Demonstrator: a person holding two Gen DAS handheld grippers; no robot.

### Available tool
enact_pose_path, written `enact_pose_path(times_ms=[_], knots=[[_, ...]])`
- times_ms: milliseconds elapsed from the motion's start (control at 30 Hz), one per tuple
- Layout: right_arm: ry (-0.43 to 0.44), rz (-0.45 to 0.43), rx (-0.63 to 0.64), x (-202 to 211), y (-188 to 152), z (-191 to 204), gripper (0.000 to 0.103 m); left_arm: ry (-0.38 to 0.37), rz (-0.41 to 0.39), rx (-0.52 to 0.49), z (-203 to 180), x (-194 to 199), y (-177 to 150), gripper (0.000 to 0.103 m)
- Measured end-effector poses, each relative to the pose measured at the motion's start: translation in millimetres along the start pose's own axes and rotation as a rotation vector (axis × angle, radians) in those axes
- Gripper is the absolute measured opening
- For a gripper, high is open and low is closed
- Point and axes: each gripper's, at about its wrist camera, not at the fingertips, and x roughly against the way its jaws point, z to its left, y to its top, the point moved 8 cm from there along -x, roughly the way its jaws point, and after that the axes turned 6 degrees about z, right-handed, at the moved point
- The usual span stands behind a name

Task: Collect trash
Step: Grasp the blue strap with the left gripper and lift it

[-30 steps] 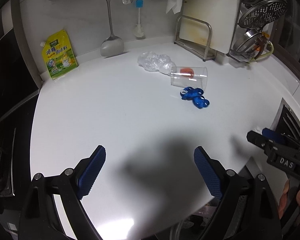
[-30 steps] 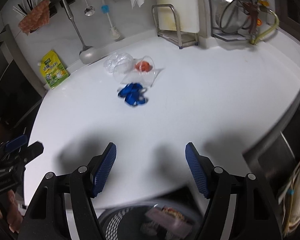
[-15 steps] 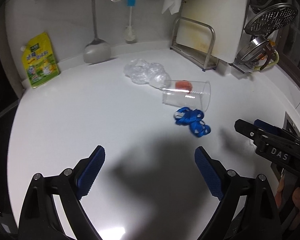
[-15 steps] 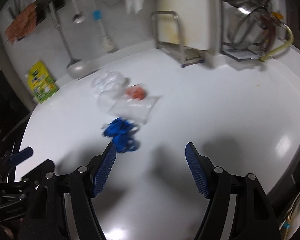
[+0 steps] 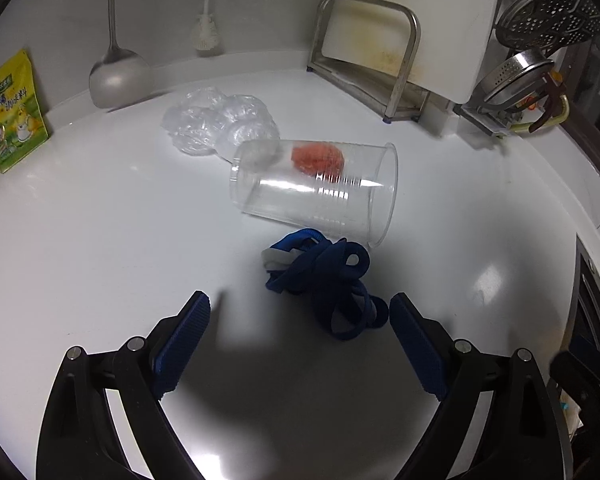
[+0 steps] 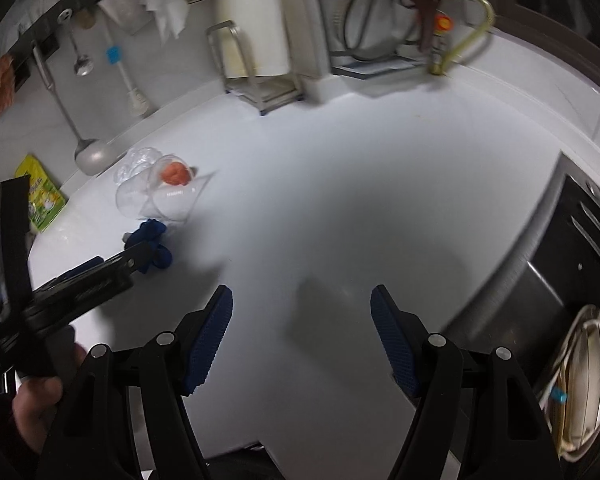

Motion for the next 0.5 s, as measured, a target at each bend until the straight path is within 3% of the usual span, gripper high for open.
enact_pose_path(times_ms=[167,267,333,400,500], knots=[[-0.008,-0.002,-0.026,3.3,-5.2,-3.6,0.069,0.011,0.007,-0.002,-4.8,-12.1,3.6,0.075],[0.003,-0.004,-0.032,0.8,-2.0,0.3,0.069,0.005,0.007,-0.021,-7.1,-11.0,3.6,0.054],[0.018,-0.009,-0.026,-2.5,1.9,8.1,0.069,-0.001,0.008,-0.028,-4.8,-9.2,2.6,0.03],[0.045,-0.015,-0.014,-6.7,7.0,19.1,0.069,-0.014,0.018,-0.027,0.8,-8.4,2.1,0.015],[0.086,-0.018,0.008,-15.1,15.7,37.1,0.069,-0.021,0.027,-0.017,15.8,-4.3,1.6,0.01]])
